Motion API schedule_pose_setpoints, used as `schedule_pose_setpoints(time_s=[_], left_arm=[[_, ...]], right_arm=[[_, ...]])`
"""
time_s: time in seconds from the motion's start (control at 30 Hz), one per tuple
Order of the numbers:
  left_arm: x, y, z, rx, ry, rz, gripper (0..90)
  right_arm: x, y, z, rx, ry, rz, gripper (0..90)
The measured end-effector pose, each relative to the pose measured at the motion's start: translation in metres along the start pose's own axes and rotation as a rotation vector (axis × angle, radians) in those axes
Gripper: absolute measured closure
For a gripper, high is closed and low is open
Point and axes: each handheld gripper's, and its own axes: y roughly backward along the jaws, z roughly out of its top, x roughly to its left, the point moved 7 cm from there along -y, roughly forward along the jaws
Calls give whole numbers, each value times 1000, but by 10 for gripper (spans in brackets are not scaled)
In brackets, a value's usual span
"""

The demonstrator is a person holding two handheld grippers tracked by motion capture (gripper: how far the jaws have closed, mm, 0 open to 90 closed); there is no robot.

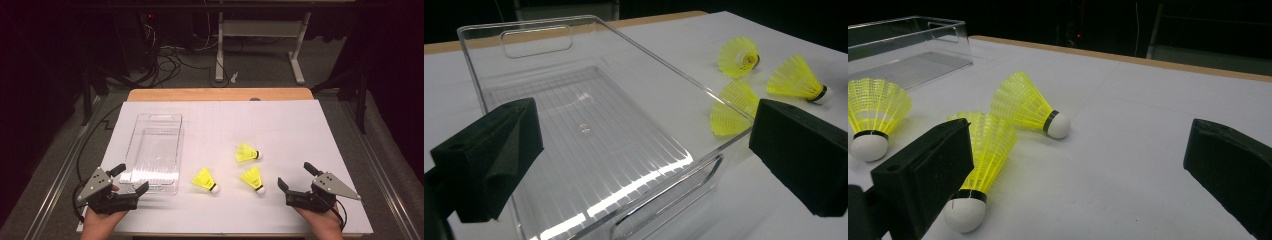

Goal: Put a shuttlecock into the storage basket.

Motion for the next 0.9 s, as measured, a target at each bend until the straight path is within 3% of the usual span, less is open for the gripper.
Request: schedule_pose_setpoints(time_s=[0.9], left_arm=[[48, 18, 30, -90, 55, 88, 13]], right_arm=[[-1, 0, -1, 2, -8, -1, 1]])
